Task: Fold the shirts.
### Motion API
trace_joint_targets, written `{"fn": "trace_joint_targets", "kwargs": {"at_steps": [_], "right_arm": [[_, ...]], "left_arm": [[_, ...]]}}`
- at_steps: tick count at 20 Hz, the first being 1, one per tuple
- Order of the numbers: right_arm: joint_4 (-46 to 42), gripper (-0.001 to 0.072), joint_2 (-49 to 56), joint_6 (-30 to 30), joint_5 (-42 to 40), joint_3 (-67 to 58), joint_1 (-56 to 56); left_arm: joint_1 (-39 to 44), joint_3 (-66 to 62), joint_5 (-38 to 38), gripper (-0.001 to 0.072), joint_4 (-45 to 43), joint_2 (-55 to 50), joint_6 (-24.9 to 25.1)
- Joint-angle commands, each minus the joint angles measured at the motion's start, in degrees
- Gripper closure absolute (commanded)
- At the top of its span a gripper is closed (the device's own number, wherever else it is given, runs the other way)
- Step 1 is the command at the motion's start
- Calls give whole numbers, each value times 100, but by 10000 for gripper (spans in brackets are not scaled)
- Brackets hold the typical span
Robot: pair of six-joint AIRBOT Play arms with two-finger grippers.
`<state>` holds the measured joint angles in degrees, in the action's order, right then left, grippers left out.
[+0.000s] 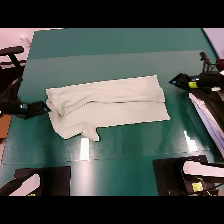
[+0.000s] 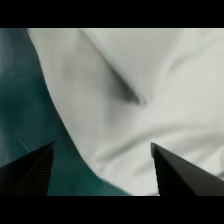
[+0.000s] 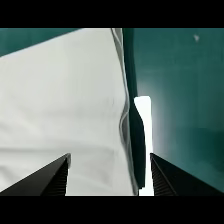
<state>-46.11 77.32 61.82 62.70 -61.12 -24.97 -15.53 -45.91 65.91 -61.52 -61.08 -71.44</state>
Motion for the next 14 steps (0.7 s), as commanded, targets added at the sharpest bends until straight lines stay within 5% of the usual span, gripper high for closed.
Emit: {"fn": "trace_joint_targets", "kwargs": {"at_steps": [1, 5, 10, 11, 13, 14], "right_arm": [[-2, 139, -688, 9, 415, 660, -485], [2, 159, -1263, -42, 295, 1574, -754], [2, 159, -1427, -59, 229, 1912, -544], [0, 159, -1416, -96, 223, 1908, -433], [4, 159, -1314, -96, 367, 1908, -297], [2, 159, -1233, -79, 518, 1908, -297]], "left_arm": [[-164, 1231, 284, -7, 549, 599, 37], [-142, 2079, 63, -7, 1003, 645, 33], [660, 2437, -1274, -4, 1930, 632, -31], [909, 2437, -1504, 87, 2173, 634, -17], [1202, 2428, -1646, 682, 2603, 638, 251], [1233, 2398, -1589, 681, 2782, 640, 435]]}}
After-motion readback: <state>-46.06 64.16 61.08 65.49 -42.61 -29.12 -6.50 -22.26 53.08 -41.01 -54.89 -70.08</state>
